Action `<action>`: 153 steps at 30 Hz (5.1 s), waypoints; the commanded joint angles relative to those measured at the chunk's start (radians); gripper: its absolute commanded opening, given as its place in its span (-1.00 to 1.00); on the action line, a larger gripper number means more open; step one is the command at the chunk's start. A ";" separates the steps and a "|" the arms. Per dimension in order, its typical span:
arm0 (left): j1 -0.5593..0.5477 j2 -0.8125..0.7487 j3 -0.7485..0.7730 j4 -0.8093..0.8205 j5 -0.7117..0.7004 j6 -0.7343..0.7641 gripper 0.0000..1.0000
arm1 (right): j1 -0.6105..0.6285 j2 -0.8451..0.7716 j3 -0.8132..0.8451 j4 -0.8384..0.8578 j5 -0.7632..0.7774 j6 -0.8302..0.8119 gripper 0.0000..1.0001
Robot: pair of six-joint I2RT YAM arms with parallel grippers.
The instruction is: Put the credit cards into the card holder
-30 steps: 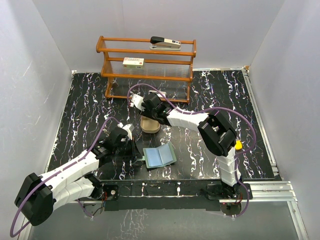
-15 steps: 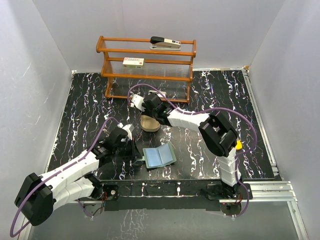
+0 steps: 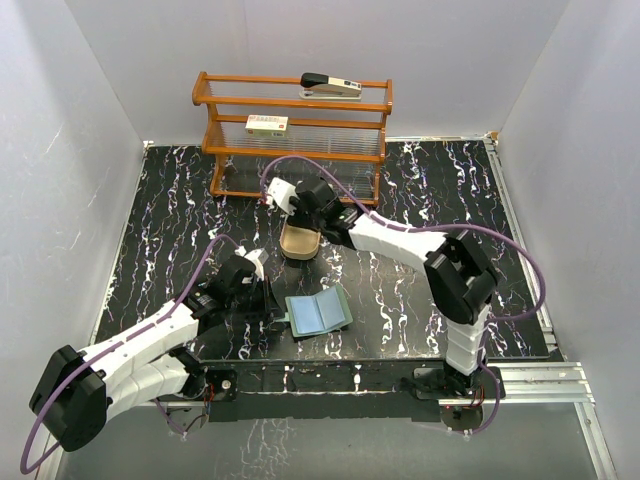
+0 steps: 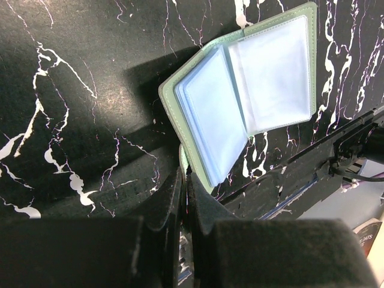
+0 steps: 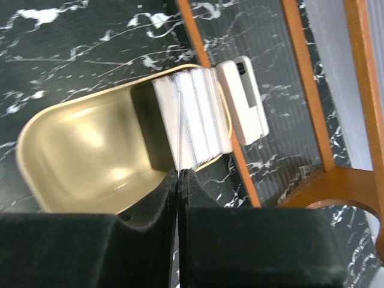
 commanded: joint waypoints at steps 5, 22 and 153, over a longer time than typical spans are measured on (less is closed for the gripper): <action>-0.005 -0.015 -0.017 0.030 0.000 -0.035 -1.00 | 0.021 -0.264 -0.120 -0.054 -0.185 0.296 -1.00; -0.005 0.019 -0.038 0.004 -0.083 0.022 -1.00 | 0.117 -0.614 -0.543 -0.112 -0.269 1.198 -1.00; -0.005 0.167 -0.052 0.070 -0.116 0.018 -1.00 | -0.026 -0.351 -0.823 0.170 -0.537 1.159 -0.82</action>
